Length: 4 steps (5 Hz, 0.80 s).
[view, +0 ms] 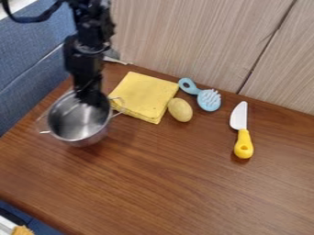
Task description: Move the silver pot to the right bottom of the table
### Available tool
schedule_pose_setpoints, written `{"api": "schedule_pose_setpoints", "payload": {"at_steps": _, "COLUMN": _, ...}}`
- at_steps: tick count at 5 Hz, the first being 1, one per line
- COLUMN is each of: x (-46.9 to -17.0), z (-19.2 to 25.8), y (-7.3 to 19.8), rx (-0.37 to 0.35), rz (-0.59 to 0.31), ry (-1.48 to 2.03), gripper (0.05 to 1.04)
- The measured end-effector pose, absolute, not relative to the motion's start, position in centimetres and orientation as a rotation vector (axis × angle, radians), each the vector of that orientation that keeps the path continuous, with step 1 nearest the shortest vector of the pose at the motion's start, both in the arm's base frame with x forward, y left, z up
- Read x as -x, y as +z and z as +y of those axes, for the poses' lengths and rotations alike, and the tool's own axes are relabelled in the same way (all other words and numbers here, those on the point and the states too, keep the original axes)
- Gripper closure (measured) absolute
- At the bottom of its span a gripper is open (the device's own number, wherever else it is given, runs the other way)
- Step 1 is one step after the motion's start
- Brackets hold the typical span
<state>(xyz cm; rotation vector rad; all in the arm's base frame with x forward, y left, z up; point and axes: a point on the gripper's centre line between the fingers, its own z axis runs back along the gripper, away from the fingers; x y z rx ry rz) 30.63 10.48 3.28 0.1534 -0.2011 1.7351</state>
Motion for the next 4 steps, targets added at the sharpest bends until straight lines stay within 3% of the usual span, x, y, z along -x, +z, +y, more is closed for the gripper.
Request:
{"api": "schedule_pose_setpoints", "payload": {"at_steps": 2, "x": -31.8, "z": 0.3, "y": 5.1, "rx": -0.076, "rz": -0.209, "ry": 1.446, "gripper": 1.002}}
{"api": "schedule_pose_setpoints", "payload": {"at_steps": 3, "x": -31.6, "z": -4.5, "y": 4.6, "rx": -0.061, "rz": -0.216, "ry": 1.306, "gripper": 1.002}}
{"api": "schedule_pose_setpoints", "payload": {"at_steps": 4, "x": -30.2, "z": -8.3, "y": 2.1, "rx": -0.098, "rz": -0.145, "ry": 1.207, "gripper": 1.002}}
